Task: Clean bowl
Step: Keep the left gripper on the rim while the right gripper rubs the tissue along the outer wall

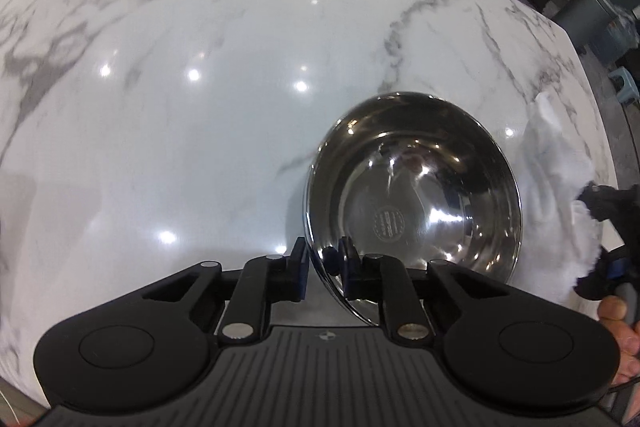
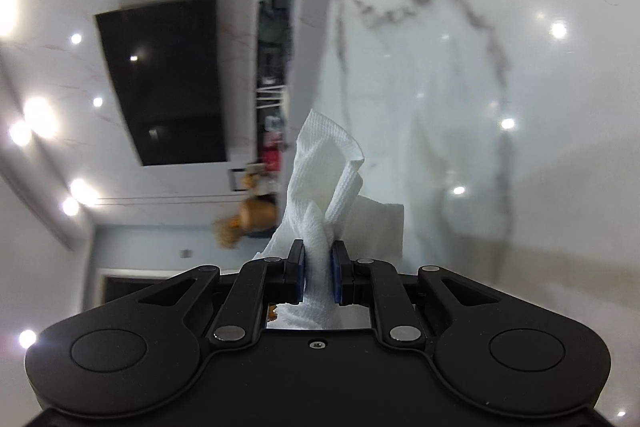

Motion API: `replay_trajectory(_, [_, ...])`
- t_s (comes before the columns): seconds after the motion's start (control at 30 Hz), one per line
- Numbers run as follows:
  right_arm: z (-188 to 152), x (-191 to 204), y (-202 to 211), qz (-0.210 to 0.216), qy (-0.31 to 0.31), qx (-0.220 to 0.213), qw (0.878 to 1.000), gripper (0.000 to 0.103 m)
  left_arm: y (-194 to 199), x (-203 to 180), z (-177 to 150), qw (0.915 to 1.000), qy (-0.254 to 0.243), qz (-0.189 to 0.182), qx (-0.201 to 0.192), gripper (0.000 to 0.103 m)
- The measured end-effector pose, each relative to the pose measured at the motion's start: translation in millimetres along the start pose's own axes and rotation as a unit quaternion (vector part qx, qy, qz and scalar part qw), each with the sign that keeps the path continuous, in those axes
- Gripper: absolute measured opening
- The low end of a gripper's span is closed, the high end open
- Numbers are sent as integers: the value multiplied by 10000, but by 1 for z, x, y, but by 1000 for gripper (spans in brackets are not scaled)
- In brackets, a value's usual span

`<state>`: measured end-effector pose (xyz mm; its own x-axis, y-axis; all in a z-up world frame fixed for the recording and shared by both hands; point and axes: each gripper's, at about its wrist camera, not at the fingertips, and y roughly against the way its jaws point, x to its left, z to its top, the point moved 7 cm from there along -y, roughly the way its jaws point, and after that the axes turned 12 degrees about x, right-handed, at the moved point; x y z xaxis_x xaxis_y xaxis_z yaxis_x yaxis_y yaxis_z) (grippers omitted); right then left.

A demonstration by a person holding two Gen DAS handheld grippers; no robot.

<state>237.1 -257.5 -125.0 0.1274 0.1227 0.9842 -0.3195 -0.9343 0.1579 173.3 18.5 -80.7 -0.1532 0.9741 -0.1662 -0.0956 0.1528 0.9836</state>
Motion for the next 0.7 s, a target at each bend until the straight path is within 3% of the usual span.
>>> replay_trajectory(0.27, [-1, -12, -10, -413, -117, 164, 9989, 12, -2, -3, 6, 9999, -106, 64, -57, 14])
replay_trajectory(0.5, [-7, -29, -20, -1254, -152, 279, 9916, 11, -2, -1, 5, 9999, -1, -98, -51, 14])
replay_trajectory(0.6, [-9, -30, -21, -1278, -129, 279, 9913, 11, -6, 2, 1, 9990, 256, -356, 91, 21])
replay_trajectory(0.7, [-10, -30, -23, -1290, -126, 276, 9912, 10, -12, 5, -7, 9950, 650, -696, 310, 34])
